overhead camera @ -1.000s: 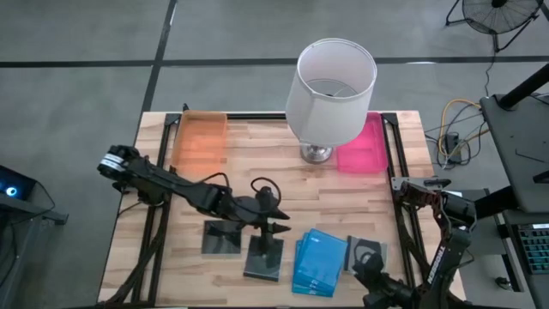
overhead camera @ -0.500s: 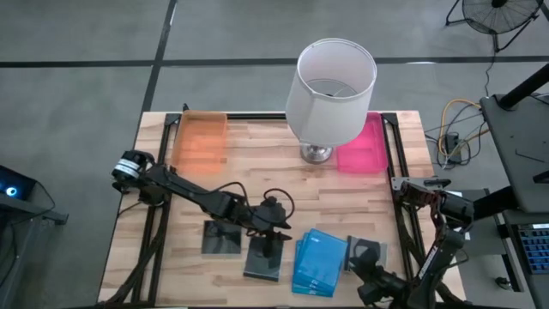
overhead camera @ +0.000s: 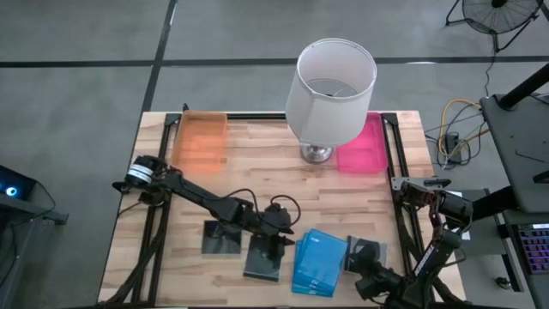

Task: Pick & place jewel cases by type
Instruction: Put the blue cd case into the orange bin

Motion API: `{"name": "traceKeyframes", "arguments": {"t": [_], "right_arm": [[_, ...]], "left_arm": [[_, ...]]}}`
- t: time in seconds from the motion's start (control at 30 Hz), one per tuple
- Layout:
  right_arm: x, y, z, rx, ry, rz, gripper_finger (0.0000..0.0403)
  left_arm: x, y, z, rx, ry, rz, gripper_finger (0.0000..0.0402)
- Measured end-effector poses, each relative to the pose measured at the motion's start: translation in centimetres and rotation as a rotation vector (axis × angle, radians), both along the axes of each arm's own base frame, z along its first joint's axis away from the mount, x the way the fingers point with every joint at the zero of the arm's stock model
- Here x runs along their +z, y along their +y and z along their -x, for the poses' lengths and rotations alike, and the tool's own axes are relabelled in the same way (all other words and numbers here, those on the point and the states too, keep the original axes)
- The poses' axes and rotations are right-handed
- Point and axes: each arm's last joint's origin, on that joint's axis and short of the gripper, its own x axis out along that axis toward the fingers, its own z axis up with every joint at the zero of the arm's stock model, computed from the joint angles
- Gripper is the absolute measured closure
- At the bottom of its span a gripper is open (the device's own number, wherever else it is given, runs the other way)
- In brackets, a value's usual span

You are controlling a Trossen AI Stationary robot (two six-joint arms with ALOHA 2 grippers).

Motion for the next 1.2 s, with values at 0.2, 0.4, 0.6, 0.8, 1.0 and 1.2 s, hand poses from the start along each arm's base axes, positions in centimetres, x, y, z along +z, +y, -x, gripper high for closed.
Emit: {"name": "traceKeyframes", "arguments": {"t": [0.2, 0.4, 0.6, 0.8, 1.0, 1.2], "right_arm": [[0.0, 0.0, -0.1, 0.008, 0.002, -0.002, 0.0219], [-0.1, 0.0, -0.2, 0.007, 0.002, -0.001, 0.0220], [0.0, 0.1, -0.2, 0.006, 0.007, -0.009, 0.0224], [-0.1, 0.3, -0.2, 0.001, 0.018, -0.035, 0.0225], [0.1, 0.5, -0.3, 0.001, 0.012, -0.047, 0.0227], [0.0, 0.7, -0.4, 0.023, 0.005, -0.055, 0.0227]], "left_arm": [[-0.7, -0.2, -0.4, 0.003, -0.005, 0.026, 0.0253], [-0.6, -0.6, -1.5, -0.032, -0.039, 0.028, 0.0266], [-1.1, -1.1, -2.8, -0.101, -0.018, -0.035, 0.0362], [-1.8, -1.4, -3.5, -0.140, 0.005, -0.064, 0.0400], [-2.5, -1.4, -3.5, -0.142, 0.028, -0.069, 0.0401], [-2.5, -1.4, -3.5, -0.145, 0.028, -0.071, 0.0401]]}}
